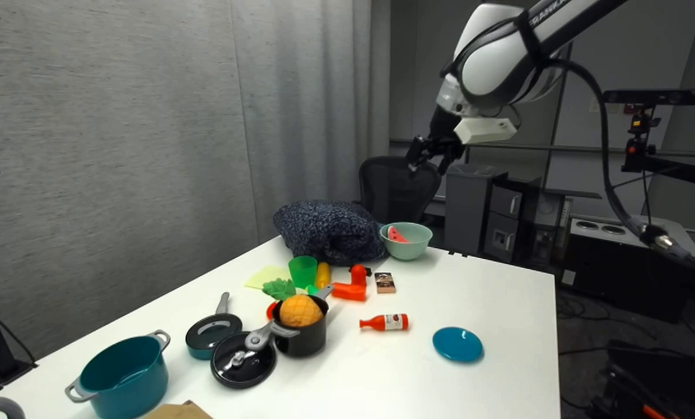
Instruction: Remove the watermelon toy from the bowl and put it on the counter
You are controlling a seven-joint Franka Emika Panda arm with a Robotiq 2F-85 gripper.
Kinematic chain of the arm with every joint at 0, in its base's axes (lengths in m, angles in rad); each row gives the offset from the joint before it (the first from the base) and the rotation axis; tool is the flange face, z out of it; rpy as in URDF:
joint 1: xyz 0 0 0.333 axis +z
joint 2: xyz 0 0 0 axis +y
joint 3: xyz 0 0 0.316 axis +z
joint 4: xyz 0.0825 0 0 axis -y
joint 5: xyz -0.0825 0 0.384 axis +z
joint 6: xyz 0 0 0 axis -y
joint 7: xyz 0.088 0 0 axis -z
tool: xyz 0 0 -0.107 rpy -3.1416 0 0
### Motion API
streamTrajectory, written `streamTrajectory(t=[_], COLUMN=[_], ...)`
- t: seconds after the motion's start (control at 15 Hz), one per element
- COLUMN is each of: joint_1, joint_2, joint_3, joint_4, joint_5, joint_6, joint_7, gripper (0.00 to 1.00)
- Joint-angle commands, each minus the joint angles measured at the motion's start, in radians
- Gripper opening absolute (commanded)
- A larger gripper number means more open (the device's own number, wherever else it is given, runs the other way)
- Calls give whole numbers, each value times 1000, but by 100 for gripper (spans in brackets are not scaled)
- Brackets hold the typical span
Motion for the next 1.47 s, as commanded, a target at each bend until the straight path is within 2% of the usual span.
streamTrajectory(t=[0.0,0.13,0.2,0.4,0.73,1.0,1.13,1.2,1.4], joint_1=[75,128,105,149,147,155,142,135,109], joint_2=[150,224,147,221,222,278,330,360,455], joint_3=[56,82,64,76,80,45,18,4,-29], joint_4=[87,158,63,124,136,219,274,301,368], joint_5=[-42,-27,-22,-19,-19,-85,-104,-103,-54], joint_6=[32,-62,6,-25,-54,-186,-210,-210,-117], joint_7=[170,243,182,234,206,240,268,272,310], gripper=[100,100,100,100,100,100,100,100,100])
